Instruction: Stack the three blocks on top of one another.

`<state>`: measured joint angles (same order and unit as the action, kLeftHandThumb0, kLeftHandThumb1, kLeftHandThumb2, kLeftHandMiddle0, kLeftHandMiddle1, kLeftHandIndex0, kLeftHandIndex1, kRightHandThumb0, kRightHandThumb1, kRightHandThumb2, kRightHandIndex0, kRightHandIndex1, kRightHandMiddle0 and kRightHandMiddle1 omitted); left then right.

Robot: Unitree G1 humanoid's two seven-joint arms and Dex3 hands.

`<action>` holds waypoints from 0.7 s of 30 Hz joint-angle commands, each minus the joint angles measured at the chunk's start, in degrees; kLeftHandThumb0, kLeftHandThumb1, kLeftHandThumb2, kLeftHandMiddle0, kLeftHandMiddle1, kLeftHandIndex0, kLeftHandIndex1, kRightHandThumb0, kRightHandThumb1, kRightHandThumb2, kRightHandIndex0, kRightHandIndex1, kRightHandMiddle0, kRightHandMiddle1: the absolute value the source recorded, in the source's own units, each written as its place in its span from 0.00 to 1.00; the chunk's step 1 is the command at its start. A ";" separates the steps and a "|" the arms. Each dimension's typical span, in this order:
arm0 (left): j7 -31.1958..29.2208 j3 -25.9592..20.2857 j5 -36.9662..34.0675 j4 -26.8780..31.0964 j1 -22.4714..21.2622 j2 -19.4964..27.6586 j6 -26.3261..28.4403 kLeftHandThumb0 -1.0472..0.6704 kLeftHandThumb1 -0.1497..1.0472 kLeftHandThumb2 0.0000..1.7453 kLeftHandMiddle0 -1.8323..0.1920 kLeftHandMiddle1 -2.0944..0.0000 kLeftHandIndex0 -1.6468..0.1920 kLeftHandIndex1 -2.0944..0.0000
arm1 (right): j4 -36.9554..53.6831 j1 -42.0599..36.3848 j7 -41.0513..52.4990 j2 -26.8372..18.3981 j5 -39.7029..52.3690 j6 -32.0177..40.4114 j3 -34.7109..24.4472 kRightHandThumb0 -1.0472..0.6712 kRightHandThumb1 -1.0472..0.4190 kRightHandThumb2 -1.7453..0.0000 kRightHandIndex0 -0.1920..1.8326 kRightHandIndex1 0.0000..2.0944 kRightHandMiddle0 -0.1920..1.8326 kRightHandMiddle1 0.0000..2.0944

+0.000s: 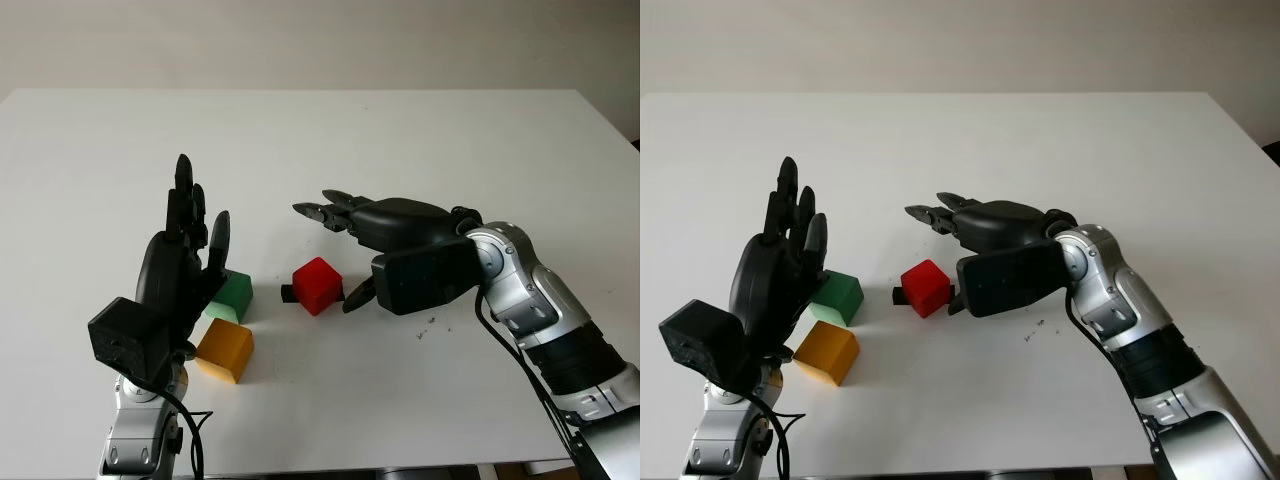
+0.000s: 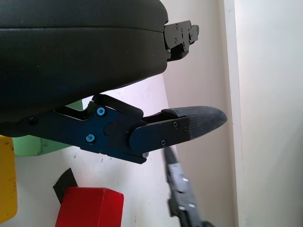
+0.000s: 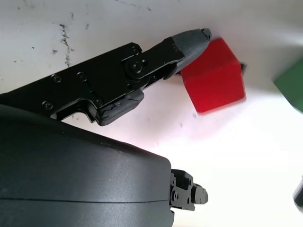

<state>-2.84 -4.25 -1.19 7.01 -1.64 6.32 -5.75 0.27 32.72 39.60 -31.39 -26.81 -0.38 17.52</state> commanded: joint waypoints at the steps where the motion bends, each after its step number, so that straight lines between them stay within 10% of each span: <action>1: -0.23 -0.33 -0.06 0.32 -0.57 0.37 -0.50 0.21 1.00 0.34 0.97 0.97 0.99 0.98 | 3.85 -1.29 0.66 -0.78 1.62 2.17 -2.26 0.13 0.09 0.97 0.00 0.00 0.00 0.02; 21: -4.31 -6.15 1.48 0.87 -2.59 11.06 -0.03 0.21 1.00 0.31 0.95 0.96 0.95 0.96 | 26.67 -25.49 -23.62 14.48 18.56 21.61 -25.13 0.21 0.00 0.67 0.04 0.02 0.05 0.03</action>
<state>-7.14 -9.83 -0.53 7.05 -3.18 16.20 -4.78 25.38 8.08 16.91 -18.19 -9.20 20.29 -6.71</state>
